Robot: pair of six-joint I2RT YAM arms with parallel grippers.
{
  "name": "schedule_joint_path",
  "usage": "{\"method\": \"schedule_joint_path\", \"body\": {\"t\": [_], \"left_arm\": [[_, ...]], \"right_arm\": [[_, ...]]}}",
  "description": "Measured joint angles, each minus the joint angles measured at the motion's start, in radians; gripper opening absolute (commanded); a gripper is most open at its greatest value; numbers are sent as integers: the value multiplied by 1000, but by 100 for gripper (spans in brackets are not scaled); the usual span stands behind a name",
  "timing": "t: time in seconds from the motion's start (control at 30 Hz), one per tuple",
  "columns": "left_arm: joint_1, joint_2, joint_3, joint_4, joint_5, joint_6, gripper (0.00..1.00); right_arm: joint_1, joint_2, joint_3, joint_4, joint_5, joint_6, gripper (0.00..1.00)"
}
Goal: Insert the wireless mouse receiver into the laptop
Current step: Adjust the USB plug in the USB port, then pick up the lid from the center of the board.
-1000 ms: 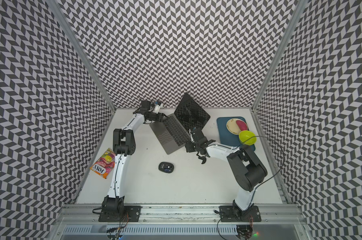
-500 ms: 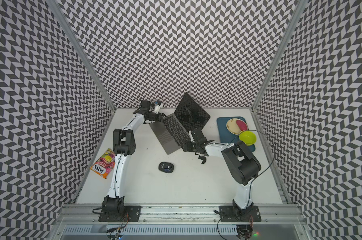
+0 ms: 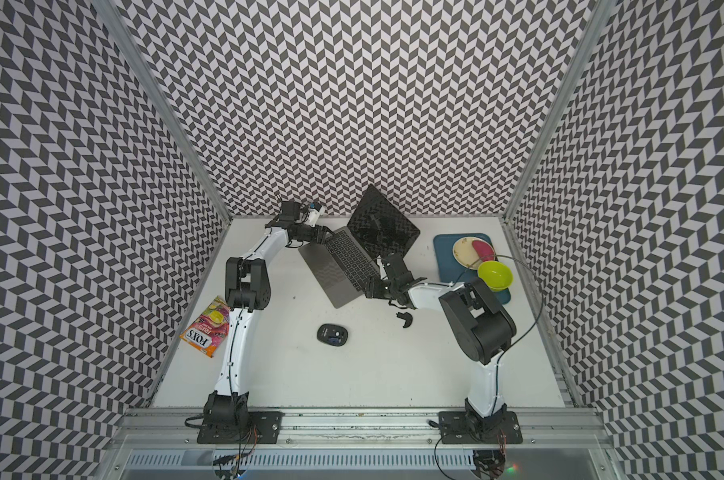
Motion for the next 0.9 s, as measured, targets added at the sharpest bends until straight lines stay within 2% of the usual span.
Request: {"method": "schedule_joint_path", "body": {"t": [0.1, 0.27, 0.37, 0.5, 0.7, 0.9], "left_arm": [[0, -34, -54, 30, -10, -23, 78], [2, -196, -287, 114, -48, -85, 86], [3, -351, -451, 186, -71, -117, 87], [2, -626, -708, 344, -98, -162, 87], [-7, -1026, -1118, 623, -132, -261, 88], [-37, -1233, -1397, 716, -180, -330, 88]], "right_arm": [[-1, -46, -40, -16, 26, -16, 74], [-3, -227, -108, -161, 109, -27, 73], [-6, -349, -156, -245, 167, -7, 73], [-28, -468, -235, -367, 220, 23, 70], [-43, -463, -280, -481, 267, 23, 58], [-43, -393, -275, -475, 262, 1, 45]]}}
